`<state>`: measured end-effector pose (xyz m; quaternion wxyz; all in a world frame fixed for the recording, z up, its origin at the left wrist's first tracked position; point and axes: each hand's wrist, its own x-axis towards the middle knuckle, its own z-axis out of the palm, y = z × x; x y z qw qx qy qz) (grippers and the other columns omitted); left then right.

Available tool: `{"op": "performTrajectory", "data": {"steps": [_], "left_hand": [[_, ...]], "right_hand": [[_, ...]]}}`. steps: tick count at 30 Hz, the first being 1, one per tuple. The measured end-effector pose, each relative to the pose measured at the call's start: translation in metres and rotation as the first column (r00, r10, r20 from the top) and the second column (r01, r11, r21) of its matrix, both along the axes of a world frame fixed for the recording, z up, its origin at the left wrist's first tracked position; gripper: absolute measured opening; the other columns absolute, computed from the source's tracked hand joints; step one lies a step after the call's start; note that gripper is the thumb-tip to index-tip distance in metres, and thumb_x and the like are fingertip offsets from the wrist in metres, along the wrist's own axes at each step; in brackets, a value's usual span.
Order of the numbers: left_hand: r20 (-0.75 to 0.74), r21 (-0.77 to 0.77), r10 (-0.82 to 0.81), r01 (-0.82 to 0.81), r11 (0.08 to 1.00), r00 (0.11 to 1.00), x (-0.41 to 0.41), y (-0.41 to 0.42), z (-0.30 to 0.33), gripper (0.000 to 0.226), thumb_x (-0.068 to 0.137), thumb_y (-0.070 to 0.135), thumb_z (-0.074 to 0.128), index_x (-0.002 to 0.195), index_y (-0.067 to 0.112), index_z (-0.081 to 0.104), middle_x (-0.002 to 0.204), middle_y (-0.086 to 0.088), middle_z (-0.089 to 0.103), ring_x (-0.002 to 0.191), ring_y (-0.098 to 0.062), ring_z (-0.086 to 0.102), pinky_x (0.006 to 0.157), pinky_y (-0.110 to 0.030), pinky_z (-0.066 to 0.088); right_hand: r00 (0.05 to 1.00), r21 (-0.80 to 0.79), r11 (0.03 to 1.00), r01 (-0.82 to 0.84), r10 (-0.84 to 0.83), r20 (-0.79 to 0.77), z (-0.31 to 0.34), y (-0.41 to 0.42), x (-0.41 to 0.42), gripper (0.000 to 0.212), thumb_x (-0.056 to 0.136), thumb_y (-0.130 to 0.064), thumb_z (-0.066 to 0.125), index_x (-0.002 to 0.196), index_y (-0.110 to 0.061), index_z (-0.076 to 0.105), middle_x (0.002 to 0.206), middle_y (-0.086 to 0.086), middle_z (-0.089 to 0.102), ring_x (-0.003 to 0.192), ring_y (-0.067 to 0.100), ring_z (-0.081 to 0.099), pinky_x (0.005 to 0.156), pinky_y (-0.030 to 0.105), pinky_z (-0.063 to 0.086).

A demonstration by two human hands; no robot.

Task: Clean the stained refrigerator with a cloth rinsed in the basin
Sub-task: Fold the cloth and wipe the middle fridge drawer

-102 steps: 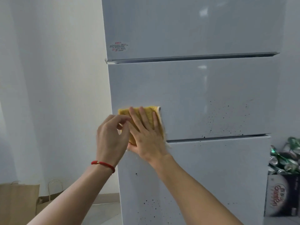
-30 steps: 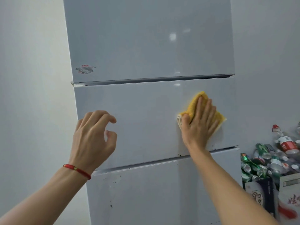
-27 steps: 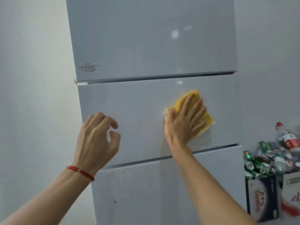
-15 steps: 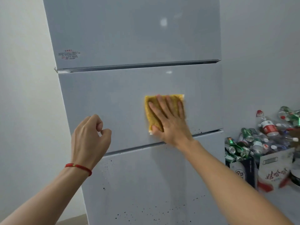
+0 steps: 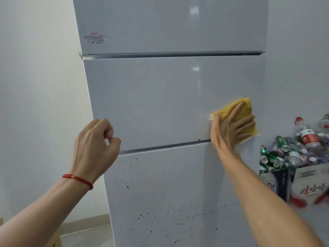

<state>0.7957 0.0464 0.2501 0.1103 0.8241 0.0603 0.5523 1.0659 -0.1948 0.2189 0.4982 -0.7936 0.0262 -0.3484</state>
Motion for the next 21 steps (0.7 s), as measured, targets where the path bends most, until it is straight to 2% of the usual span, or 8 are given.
{"op": "performTrajectory", "data": {"steps": [5,8,10,13,16,18,19,21], "left_hand": [[0.002,-0.016,-0.023,0.023,1.0,1.0,0.001,0.001,-0.003,0.031,0.072,-0.006,0.064,0.068,0.013,0.041,0.067,0.0,0.043,0.061,-0.019,0.039,0.056,-0.032,0.033],[0.016,-0.006,-0.024,0.024,1.0,1.0,-0.003,-0.001,-0.001,0.032,0.071,-0.008,0.065,0.068,0.013,0.041,0.067,0.001,0.042,0.061,-0.02,0.04,0.056,-0.033,0.035],[0.03,0.019,-0.021,0.02,1.0,0.999,-0.009,-0.002,0.0,0.033,0.07,-0.009,0.066,0.068,0.014,0.041,0.067,0.001,0.042,0.062,-0.023,0.042,0.056,-0.036,0.038],[0.065,0.045,-0.012,0.009,0.999,0.998,-0.015,-0.004,0.002,0.028,0.075,-0.003,0.063,0.067,0.013,0.042,0.068,0.0,0.044,0.064,-0.027,0.044,0.057,-0.039,0.04],[0.076,-0.007,-0.008,0.008,1.0,0.997,-0.006,-0.006,0.001,0.029,0.074,-0.004,0.065,0.066,0.012,0.042,0.067,-0.002,0.045,0.063,-0.027,0.044,0.057,-0.037,0.038],[0.073,-0.056,-0.017,0.021,0.998,0.997,0.003,-0.007,-0.002,0.032,0.071,-0.008,0.066,0.067,0.014,0.043,0.068,-0.001,0.046,0.063,-0.024,0.044,0.058,-0.034,0.036],[0.07,-0.069,-0.023,0.028,0.997,0.997,0.008,-0.008,-0.004,0.032,0.071,-0.007,0.066,0.069,0.015,0.043,0.069,0.0,0.047,0.063,-0.022,0.045,0.059,-0.034,0.036],[0.061,-0.071,-0.031,0.035,0.997,0.998,0.014,-0.009,-0.008,0.03,0.072,-0.006,0.066,0.073,0.016,0.046,0.073,0.002,0.048,0.066,-0.018,0.046,0.06,-0.033,0.037]], "right_hand": [[0.993,-0.157,0.987,-0.024,0.042,0.114,-0.013,0.105,-0.069,0.097,0.086,-0.062,0.029,0.166,-0.019,-0.006,0.164,0.039,-0.012,0.152,0.058,-0.012,0.117,0.075,0.004],[0.973,-0.252,0.965,-0.067,0.119,0.196,-0.019,0.161,-0.117,0.097,0.089,-0.06,0.037,0.166,-0.018,-0.004,0.162,0.041,-0.015,0.15,0.061,-0.016,0.116,0.078,0.001],[0.933,-0.411,0.906,-0.101,0.23,0.276,-0.031,0.191,-0.148,0.088,0.094,-0.054,0.033,0.166,-0.019,-0.004,0.162,0.041,-0.016,0.148,0.062,-0.017,0.114,0.081,-0.001],[0.821,-0.688,0.722,-0.073,0.435,0.369,-0.047,0.215,-0.172,0.081,0.095,-0.045,0.038,0.166,-0.023,0.004,0.167,0.032,-0.013,0.153,0.056,-0.012,0.116,0.078,0.011],[0.68,-0.836,0.547,0.054,0.593,0.432,-0.045,0.197,-0.149,0.085,0.091,-0.044,0.058,0.164,-0.029,0.017,0.173,0.014,-0.004,0.16,0.036,-0.008,0.123,0.066,0.014],[0.595,-0.85,0.51,0.13,0.646,0.478,-0.037,0.158,-0.118,0.079,0.086,-0.04,0.06,0.16,-0.038,0.032,0.174,0.01,0.008,0.161,0.03,0.001,0.125,0.064,0.006],[0.596,-0.844,0.511,0.16,0.632,0.495,-0.034,0.133,-0.1,0.079,0.084,-0.041,0.059,0.159,-0.041,0.034,0.173,0.01,0.01,0.161,0.031,0.003,0.125,0.065,0.005],[0.664,-0.803,0.567,0.184,0.53,0.527,-0.032,0.077,-0.06,0.079,0.086,-0.047,0.057,0.16,-0.044,0.029,0.173,0.013,0.007,0.16,0.035,0.005,0.122,0.07,0.008]]}}
